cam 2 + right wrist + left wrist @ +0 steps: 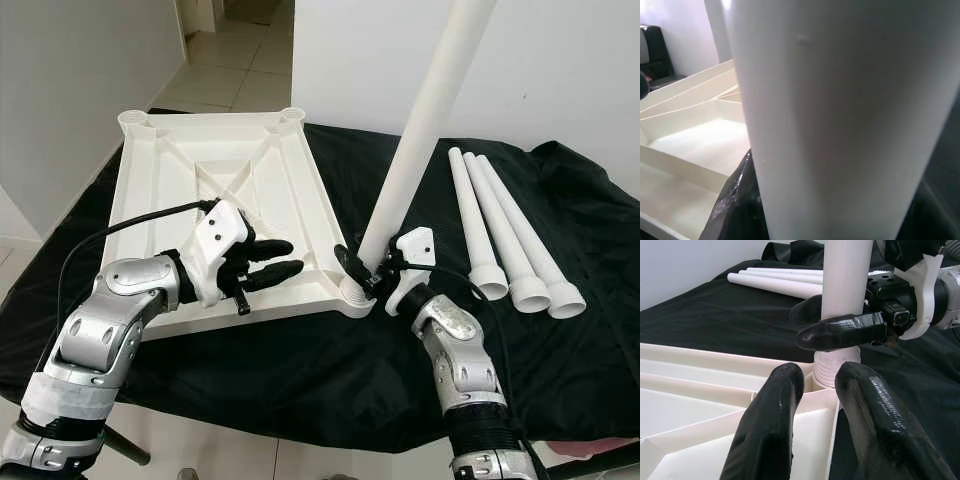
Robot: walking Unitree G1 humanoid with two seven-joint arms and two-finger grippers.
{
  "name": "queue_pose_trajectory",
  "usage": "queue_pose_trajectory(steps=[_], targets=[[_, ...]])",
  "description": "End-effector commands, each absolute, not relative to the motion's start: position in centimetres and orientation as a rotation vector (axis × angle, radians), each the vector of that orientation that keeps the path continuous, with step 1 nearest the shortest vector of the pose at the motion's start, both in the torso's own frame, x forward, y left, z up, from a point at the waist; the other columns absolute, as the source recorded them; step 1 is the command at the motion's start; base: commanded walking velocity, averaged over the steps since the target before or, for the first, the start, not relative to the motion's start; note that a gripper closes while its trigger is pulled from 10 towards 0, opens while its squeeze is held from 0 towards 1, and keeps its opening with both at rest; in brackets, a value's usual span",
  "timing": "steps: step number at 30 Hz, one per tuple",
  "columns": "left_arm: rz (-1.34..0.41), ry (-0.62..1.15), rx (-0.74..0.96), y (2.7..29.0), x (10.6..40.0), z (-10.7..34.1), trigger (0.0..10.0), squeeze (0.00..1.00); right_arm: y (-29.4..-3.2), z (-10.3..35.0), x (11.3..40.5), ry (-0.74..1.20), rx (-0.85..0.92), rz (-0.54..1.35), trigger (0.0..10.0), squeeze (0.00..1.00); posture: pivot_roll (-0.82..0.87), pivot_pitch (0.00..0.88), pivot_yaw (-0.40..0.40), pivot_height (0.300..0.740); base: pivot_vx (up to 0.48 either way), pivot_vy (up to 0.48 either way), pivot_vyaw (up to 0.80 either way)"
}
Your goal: Building children table
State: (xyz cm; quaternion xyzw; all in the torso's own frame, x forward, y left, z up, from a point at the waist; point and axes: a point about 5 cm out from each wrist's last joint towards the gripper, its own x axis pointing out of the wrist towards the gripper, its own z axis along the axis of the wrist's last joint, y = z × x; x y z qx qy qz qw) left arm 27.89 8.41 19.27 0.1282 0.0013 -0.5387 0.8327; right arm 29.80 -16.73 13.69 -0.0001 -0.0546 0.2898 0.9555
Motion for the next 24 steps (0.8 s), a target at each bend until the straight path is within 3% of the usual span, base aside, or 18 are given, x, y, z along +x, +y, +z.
queue_pose_trajectory(steps=[1,16,17,24], targets=[[-1.100,0.002,0.273,8.3,28.2,19.2,10.0,0.00,-17.0,12.4,29.6,-0.046,0.022,0.546,10.0,0.00,-0.05,0.000,-0.042,0.740,0.000,0.000,0.00],[-1.083,0.013,0.281,8.5,28.2,19.0,10.0,0.00,-14.2,11.2,28.6,-0.042,0.106,0.100,10.0,0.00,-0.03,0.000,-0.054,0.740,0.000,0.000,0.00],[-1.080,0.013,0.282,8.5,28.2,19.0,10.0,0.00,-13.7,11.1,28.2,-0.035,0.138,-0.009,10.0,0.00,-0.03,0.000,-0.058,0.740,0.000,0.000,0.00],[-1.078,0.014,0.279,8.6,28.1,19.0,10.0,0.00,-13.0,10.8,27.7,-0.020,0.150,-0.014,10.0,0.00,-0.03,0.000,-0.053,0.740,0.000,0.000,0.00]])
